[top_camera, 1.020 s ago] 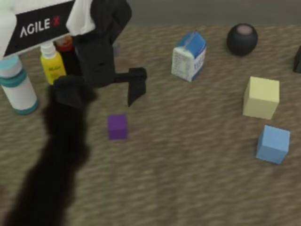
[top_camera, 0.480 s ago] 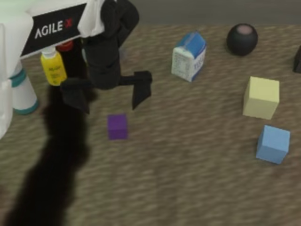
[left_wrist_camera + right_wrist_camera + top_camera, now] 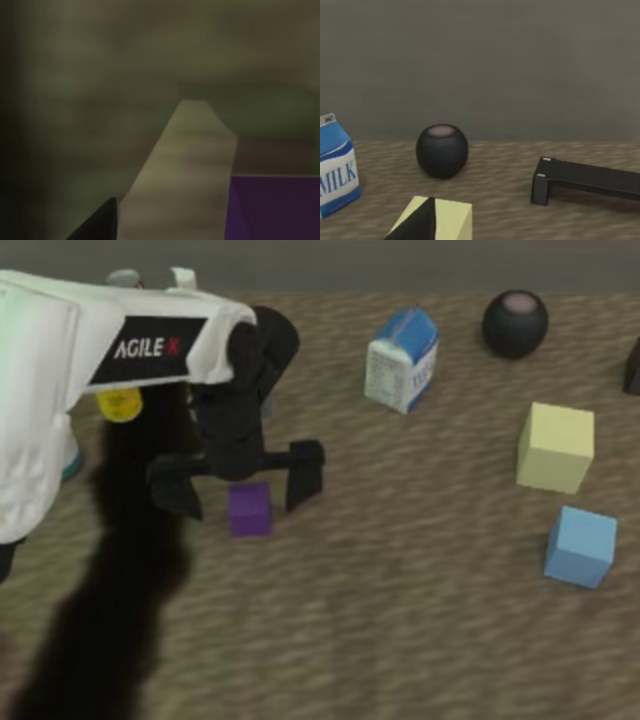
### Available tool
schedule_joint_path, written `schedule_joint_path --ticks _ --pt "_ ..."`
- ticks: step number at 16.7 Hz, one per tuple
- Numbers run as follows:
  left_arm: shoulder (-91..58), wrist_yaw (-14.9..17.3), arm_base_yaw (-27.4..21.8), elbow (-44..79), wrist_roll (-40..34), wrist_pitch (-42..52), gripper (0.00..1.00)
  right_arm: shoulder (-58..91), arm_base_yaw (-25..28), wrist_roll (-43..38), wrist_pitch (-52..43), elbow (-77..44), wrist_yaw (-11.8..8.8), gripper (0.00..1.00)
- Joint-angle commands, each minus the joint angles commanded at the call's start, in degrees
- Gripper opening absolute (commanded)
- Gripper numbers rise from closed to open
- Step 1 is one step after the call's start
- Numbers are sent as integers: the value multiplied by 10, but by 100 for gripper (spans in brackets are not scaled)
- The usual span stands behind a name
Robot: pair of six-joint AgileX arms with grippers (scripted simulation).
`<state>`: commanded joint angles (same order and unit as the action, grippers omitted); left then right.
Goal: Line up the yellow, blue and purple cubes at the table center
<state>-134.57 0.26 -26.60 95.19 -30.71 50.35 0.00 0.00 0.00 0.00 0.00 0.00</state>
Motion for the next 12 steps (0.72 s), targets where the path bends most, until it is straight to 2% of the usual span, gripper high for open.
schedule_joint_path --ticks 5,12 --pt "-7 0 0 -8 0 -13 100 0 0 0 0 0 0 100" --pt "-7 0 0 -8 0 -13 47 0 0 0 0 0 0 100"
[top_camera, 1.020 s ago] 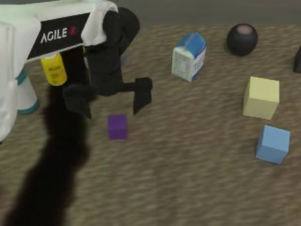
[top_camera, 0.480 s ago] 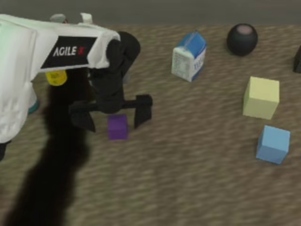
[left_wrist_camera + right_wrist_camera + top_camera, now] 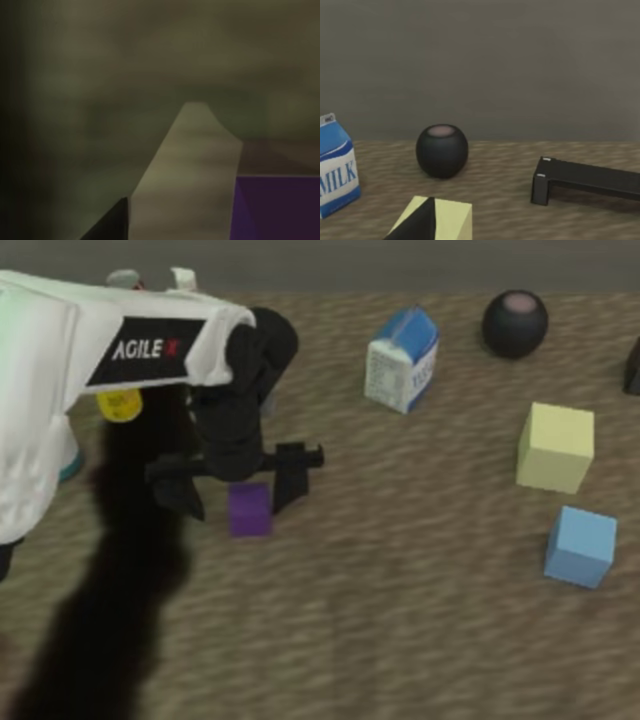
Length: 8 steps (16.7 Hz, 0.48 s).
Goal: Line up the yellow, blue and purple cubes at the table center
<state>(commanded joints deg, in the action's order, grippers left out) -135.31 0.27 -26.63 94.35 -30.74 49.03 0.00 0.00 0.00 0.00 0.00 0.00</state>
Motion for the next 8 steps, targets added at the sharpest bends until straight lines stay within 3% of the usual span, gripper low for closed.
schedule_joint_path --ticks 6,8 --pt "0 0 0 0 0 0 2 0 0 0 0 0 0 100" --pt "0 0 0 0 0 0 0 0 0 0 0 0 0 100"
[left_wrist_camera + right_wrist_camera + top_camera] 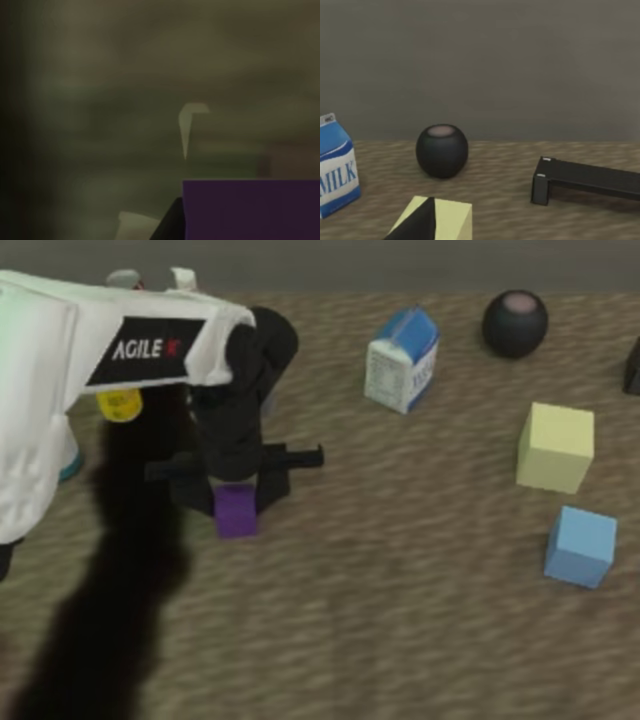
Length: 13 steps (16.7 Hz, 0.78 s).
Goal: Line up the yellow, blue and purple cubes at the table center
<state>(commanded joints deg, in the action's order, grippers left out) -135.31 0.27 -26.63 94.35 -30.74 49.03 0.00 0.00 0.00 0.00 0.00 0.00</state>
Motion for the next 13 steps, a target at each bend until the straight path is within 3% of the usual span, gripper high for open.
schedule_joint_path --ticks 8,13 --pt "21 -8 2 5 6 12 0 0 0 0 0 0 0 100" --pt "52 -9 8 57 5 103 0 0 0 0 0 0 0 100"
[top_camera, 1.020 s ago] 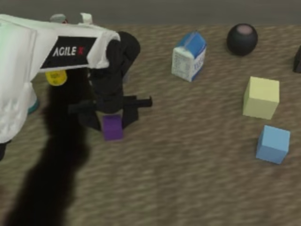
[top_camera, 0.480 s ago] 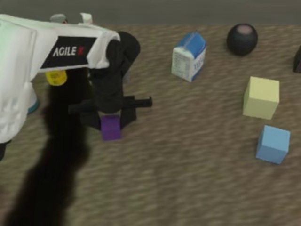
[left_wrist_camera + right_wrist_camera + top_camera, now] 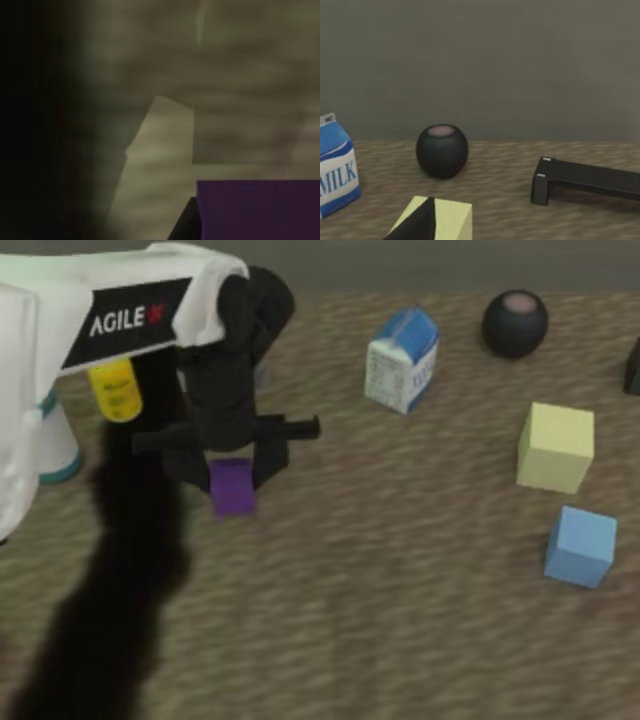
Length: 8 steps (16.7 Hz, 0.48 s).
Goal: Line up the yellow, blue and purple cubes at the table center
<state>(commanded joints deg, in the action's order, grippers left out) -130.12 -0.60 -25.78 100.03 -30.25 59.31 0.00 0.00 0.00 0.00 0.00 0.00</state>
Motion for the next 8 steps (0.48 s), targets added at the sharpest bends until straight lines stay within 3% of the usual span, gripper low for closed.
schedule_joint_path --ticks 8 --pt "12 0 -6 32 -4 42 0 0 0 0 0 0 0 100"
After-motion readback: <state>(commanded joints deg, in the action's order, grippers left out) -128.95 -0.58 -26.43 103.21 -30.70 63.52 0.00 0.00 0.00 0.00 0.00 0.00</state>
